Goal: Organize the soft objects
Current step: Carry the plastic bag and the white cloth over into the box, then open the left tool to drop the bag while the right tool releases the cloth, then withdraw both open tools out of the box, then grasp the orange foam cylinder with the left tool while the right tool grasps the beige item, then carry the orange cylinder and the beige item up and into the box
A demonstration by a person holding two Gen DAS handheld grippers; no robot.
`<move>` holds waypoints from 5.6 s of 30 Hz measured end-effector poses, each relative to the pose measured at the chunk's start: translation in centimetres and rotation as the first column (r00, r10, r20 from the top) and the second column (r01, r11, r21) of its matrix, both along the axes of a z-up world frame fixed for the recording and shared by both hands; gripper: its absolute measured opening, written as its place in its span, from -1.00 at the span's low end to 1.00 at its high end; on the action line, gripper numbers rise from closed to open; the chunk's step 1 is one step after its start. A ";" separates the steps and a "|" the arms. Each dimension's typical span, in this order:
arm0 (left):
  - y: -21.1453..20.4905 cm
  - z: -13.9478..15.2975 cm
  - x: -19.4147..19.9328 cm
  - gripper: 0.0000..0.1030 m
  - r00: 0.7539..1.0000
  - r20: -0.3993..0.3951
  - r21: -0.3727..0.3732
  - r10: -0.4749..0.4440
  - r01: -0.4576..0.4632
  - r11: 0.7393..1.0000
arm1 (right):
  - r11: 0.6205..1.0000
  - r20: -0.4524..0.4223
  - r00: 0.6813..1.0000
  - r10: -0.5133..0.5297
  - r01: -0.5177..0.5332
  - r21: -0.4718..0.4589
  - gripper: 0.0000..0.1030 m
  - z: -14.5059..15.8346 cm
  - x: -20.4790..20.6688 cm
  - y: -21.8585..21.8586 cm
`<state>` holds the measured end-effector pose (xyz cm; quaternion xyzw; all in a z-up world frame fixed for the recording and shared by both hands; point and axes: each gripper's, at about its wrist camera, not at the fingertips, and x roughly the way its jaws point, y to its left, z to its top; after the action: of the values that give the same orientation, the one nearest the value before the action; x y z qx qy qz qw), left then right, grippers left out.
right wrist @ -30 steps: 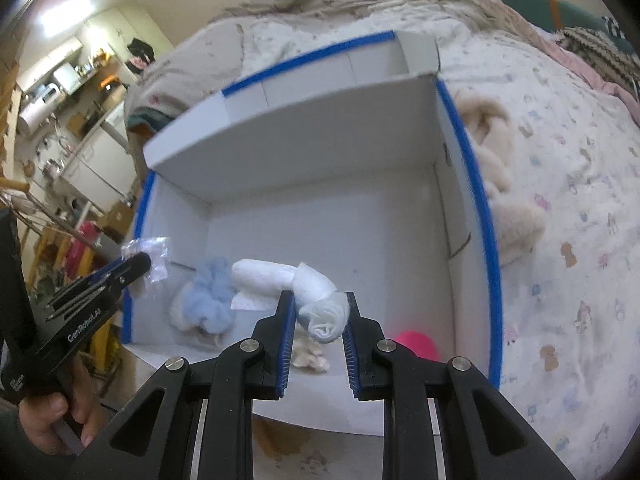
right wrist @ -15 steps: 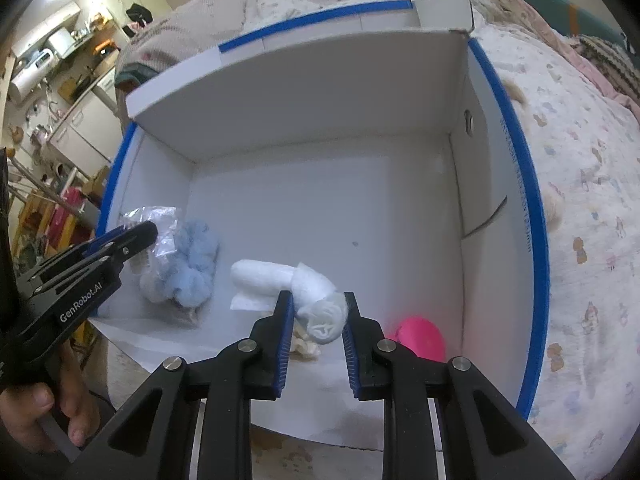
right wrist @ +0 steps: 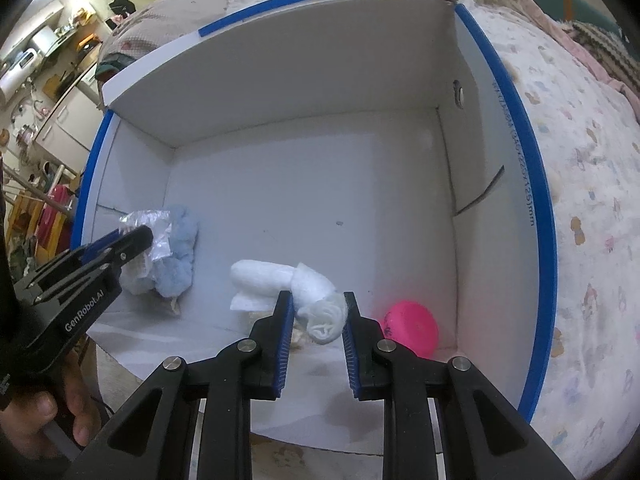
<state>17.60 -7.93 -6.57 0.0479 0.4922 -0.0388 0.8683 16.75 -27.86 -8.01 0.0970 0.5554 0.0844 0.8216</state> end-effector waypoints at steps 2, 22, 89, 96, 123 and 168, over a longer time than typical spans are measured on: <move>-0.1 -0.1 0.1 -0.63 1.000 -0.008 0.005 0.000 0.000 1.000 | 1.000 -0.003 1.000 0.000 0.000 -0.001 -0.53 0.0 0.2 0.1; 0.3 0.7 -0.5 0.08 1.000 0.012 -0.006 0.024 -0.024 1.000 | 0.999 0.075 0.997 -0.026 0.023 0.045 0.38 1.4 -0.2 -0.8; 6.9 2.3 -10.5 0.20 0.991 -0.032 -0.056 0.127 -0.129 0.990 | 0.990 -0.046 0.999 0.017 -0.011 0.143 0.76 -1.3 -7.6 1.8; 6.8 1.3 -10.2 0.20 0.989 -0.077 -0.072 0.130 -0.135 0.988 | 0.992 -0.156 0.981 0.114 -0.104 0.067 -0.10 -5.0 -6.7 5.3; -2.3 -8.2 -8.7 0.09 0.890 -0.453 -0.203 -0.046 -0.053 0.978 | 0.999 -0.129 0.992 0.017 -0.012 0.043 -0.77 -4.1 -7.8 -0.7; 3.6 -3.7 -11.0 -0.92 0.939 -0.344 -0.218 -0.010 -0.070 0.974 | 0.994 -0.075 0.994 0.077 -0.071 0.077 -0.76 -2.0 -8.4 1.5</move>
<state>6.59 -4.29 -10.23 -0.0664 0.6290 -0.0892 0.7694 8.39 -26.34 -9.98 0.1100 0.5866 0.1316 0.7915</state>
